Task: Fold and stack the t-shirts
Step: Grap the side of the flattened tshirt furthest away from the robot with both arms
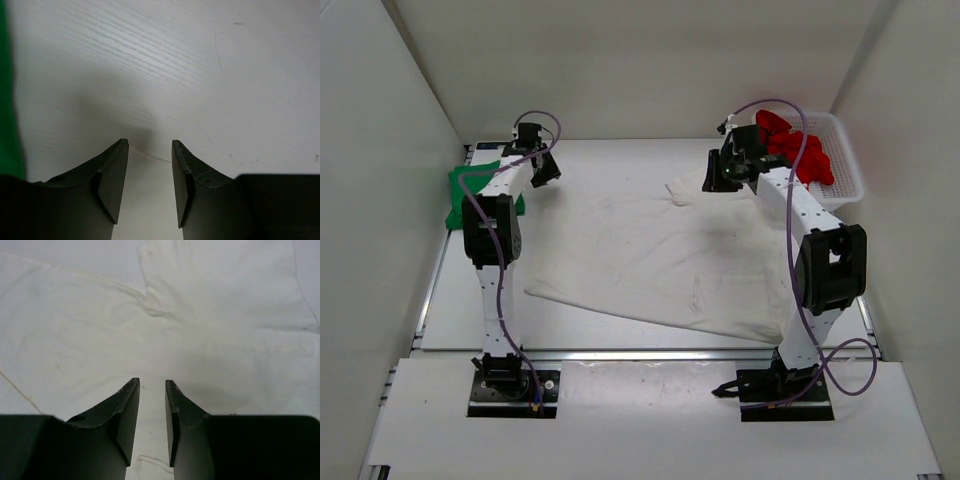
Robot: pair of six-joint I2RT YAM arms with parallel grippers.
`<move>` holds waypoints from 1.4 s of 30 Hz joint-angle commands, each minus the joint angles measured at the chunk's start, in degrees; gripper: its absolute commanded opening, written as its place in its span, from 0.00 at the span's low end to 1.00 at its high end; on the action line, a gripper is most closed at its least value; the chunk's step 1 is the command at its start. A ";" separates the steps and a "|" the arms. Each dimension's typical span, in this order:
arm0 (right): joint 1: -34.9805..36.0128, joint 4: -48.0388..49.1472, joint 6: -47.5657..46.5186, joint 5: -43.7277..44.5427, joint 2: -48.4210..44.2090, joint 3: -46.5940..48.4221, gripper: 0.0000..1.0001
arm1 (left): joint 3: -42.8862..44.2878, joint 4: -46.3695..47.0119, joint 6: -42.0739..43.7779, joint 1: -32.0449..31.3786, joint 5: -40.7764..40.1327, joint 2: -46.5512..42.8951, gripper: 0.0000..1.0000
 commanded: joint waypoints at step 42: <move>-8.29 2.39 1.27 -6.45 14.93 18.03 0.30 | 2.04 -8.41 2.90 -0.22 -1.96 3.03 0.08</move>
